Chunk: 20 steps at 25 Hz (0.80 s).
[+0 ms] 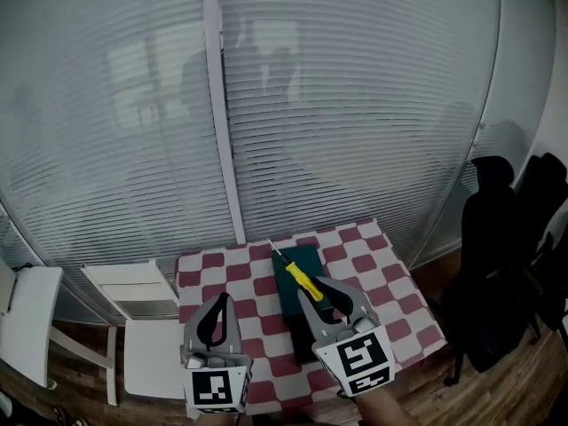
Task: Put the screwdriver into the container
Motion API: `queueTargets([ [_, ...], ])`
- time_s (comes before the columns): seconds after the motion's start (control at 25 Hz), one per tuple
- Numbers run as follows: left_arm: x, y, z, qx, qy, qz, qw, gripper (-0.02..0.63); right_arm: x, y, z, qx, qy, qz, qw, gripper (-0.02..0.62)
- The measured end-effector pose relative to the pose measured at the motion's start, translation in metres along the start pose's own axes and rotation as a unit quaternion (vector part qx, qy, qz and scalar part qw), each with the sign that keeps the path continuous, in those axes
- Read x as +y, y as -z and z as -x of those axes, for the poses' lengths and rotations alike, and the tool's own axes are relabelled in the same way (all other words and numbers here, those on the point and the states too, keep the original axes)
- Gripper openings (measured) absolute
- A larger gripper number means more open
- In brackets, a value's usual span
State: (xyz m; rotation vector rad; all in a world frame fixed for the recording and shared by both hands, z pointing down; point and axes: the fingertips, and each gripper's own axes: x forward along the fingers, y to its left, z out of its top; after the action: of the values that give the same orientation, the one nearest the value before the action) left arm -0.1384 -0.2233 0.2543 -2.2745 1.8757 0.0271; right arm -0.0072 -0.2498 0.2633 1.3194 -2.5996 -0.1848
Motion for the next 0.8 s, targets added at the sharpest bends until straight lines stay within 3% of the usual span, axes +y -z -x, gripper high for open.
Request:
queueTargets([
  [0.36, -0.042, 0.006, -0.015, 0.009, 0.044, 0.006, 0.9989, 0.0, -0.034, 0.025, 0.03, 0.028, 0.041, -0.012, 0.999, 0.104],
  [0.8, -0.067, 0.032, -0.016, 0.053, 0.064, 0.014, 0.9965, 0.0, -0.033, 0.089, 0.044, 0.09, 0.034, -0.056, 0.994, 0.104],
])
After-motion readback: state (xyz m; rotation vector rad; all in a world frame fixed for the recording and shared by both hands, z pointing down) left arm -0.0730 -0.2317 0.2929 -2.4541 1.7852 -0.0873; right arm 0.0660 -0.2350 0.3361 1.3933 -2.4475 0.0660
